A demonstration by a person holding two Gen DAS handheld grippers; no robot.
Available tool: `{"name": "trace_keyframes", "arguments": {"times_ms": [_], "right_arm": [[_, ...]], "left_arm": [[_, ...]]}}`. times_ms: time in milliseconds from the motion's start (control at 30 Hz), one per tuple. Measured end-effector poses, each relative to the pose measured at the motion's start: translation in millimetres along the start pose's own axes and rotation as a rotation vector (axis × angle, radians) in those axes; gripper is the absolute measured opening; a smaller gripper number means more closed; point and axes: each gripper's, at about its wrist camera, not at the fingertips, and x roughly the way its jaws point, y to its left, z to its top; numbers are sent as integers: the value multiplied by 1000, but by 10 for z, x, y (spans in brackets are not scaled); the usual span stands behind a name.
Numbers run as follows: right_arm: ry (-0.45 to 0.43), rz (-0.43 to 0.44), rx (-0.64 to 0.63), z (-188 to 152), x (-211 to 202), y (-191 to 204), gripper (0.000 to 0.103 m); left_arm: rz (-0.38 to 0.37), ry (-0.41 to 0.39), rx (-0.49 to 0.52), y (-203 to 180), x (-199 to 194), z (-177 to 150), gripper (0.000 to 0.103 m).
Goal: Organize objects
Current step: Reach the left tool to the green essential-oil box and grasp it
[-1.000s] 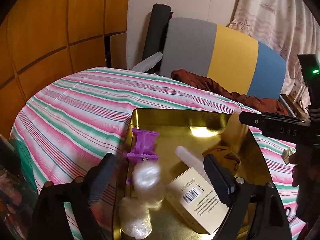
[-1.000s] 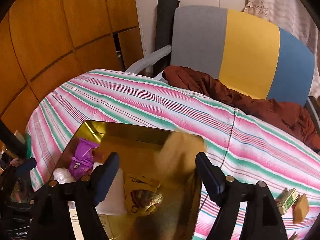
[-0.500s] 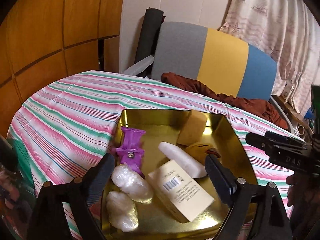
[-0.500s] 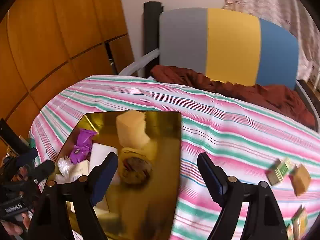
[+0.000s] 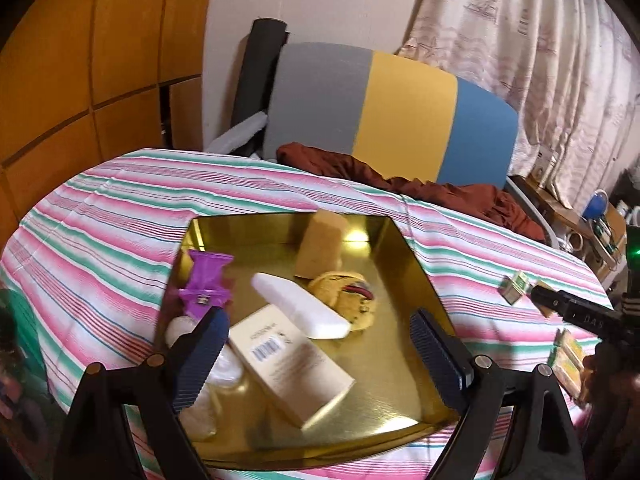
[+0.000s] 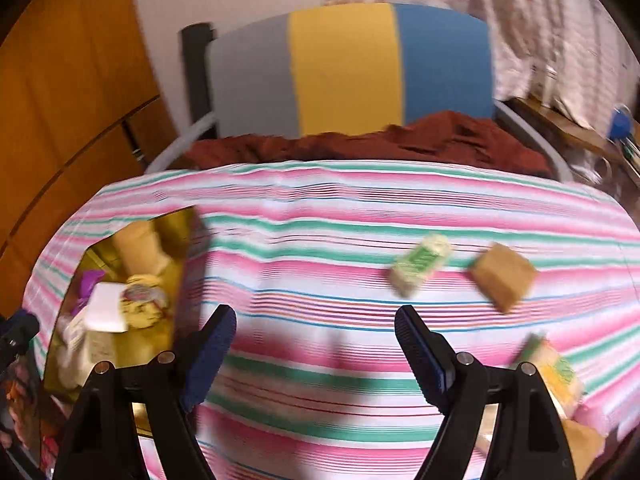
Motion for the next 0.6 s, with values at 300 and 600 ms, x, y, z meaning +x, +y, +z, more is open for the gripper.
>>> {"name": "trace_keyframes", "arguments": {"times_ms": [300, 600], "right_arm": [[-48, -168, 145, 206, -125, -1181, 83], [-69, -125, 394, 133, -56, -1945, 84]], "left_arm": [[-88, 21, 152, -597, 32, 45, 92], [-156, 53, 338, -1506, 282, 117, 93]]}}
